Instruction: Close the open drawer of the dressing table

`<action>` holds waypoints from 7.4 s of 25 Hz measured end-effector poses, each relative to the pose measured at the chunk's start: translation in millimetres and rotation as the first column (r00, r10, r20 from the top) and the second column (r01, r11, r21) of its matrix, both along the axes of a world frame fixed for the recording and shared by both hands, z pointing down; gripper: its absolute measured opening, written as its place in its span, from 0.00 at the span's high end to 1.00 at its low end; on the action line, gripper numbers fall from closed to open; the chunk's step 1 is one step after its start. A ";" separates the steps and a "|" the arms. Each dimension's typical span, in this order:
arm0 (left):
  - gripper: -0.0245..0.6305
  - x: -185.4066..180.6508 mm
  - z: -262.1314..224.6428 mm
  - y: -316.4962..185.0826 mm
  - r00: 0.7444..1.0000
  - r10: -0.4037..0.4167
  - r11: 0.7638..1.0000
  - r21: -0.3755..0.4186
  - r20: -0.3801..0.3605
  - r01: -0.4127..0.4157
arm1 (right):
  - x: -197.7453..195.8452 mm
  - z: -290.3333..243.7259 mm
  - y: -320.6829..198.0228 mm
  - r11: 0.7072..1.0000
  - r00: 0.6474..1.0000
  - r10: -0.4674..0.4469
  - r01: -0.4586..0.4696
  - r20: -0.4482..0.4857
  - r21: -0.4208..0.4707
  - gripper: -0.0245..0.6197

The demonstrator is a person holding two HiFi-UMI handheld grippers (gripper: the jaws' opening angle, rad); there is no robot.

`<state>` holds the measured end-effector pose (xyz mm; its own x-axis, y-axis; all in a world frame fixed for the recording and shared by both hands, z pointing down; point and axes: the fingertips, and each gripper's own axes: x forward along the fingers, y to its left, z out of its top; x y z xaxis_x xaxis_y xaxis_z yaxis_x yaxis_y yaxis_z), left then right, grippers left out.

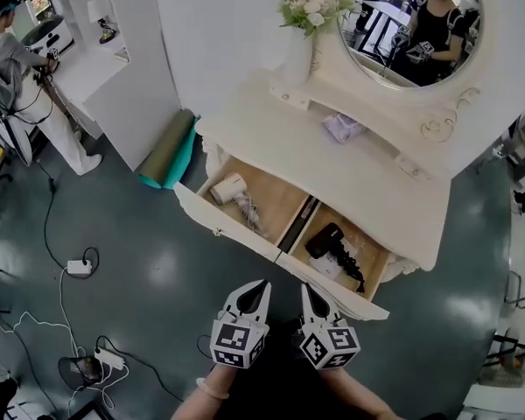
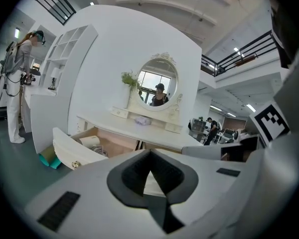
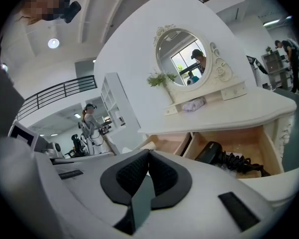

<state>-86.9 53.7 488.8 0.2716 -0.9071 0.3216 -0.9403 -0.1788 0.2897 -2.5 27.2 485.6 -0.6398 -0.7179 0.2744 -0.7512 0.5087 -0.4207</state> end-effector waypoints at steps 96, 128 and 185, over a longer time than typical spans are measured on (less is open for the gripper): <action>0.93 162.5 153.9 -76.4 0.911 0.413 0.855 -0.355 0.025 -0.378 | 196.3 143.2 -6.6 0.862 0.894 0.363 -0.430 -0.264 -0.270 0.92; 0.93 173.9 156.1 -137.1 0.915 0.402 0.859 -0.359 0.029 -0.365 | 210.9 146.2 -64.8 0.870 0.896 0.344 -0.416 -0.280 -0.263 0.92; 0.93 196.2 160.3 -224.2 0.914 0.401 0.872 -0.330 0.058 -0.361 | 230.6 147.9 -152.1 0.881 0.894 0.377 -0.427 -0.244 -0.203 0.92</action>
<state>109.3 -170.5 649.1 0.5172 -0.5923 0.6178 -0.8481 -0.4514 0.2772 228.0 -124.9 633.5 -0.2274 -0.7950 0.5625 -0.9467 0.0451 -0.3190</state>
